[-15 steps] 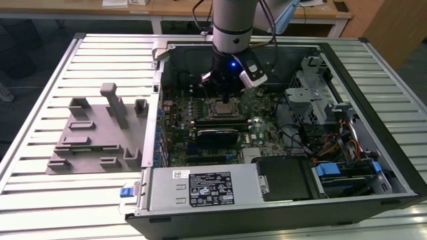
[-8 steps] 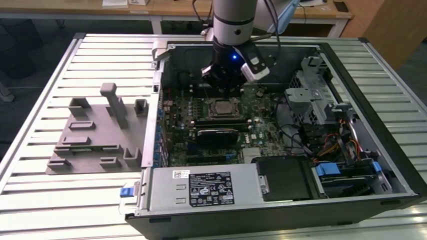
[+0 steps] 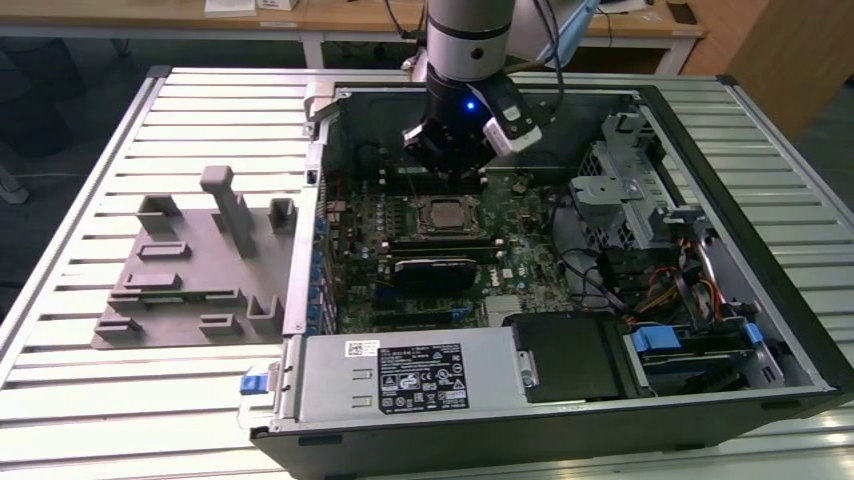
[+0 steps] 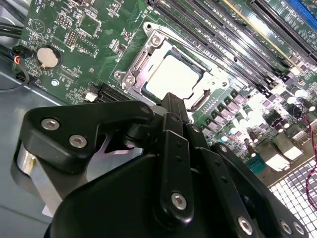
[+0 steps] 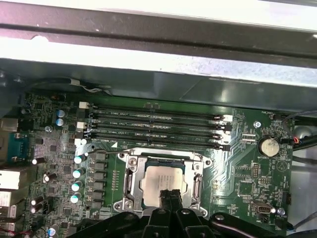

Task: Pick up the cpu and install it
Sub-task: 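Close the cpu cover, then install the first cpu locking lever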

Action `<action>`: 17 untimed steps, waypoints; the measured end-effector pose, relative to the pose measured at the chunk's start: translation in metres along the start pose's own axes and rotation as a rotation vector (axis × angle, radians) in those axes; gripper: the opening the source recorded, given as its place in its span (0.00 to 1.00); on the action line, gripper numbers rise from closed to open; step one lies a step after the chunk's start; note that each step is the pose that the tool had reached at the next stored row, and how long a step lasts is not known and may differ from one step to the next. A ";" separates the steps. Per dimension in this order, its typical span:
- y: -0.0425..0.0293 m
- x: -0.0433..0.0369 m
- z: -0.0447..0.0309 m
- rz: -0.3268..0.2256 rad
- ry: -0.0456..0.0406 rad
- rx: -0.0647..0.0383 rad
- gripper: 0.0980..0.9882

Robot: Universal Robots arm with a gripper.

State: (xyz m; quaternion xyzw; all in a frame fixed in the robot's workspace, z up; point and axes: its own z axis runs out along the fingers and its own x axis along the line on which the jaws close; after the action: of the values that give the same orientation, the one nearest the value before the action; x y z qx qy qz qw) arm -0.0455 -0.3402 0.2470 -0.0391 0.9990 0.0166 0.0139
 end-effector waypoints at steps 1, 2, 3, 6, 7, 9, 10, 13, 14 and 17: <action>0.0000 0.0000 -0.0002 0.000 0.0001 0.000 0.01; 0.0000 0.0000 -0.0004 0.000 0.0001 0.000 0.01; 0.0000 0.0000 -0.0004 0.000 0.0000 0.000 0.01; 0.0000 0.0000 -0.0004 0.000 0.0000 0.000 0.01; 0.0000 0.0000 -0.0005 0.000 0.0001 0.000 0.01; 0.0000 0.0000 -0.0005 0.000 0.0000 0.000 0.01; 0.0000 0.0000 -0.0006 0.000 0.0001 0.000 0.01; 0.0001 0.0008 -0.0007 0.000 0.0002 0.000 0.01; 0.0001 0.0020 -0.0007 0.000 0.0001 0.000 0.01; 0.0008 0.0101 -0.0009 0.000 0.0000 -0.001 0.01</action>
State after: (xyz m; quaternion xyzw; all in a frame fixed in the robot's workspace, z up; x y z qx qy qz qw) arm -0.0556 -0.3402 0.2476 -0.0390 0.9990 0.0171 0.0138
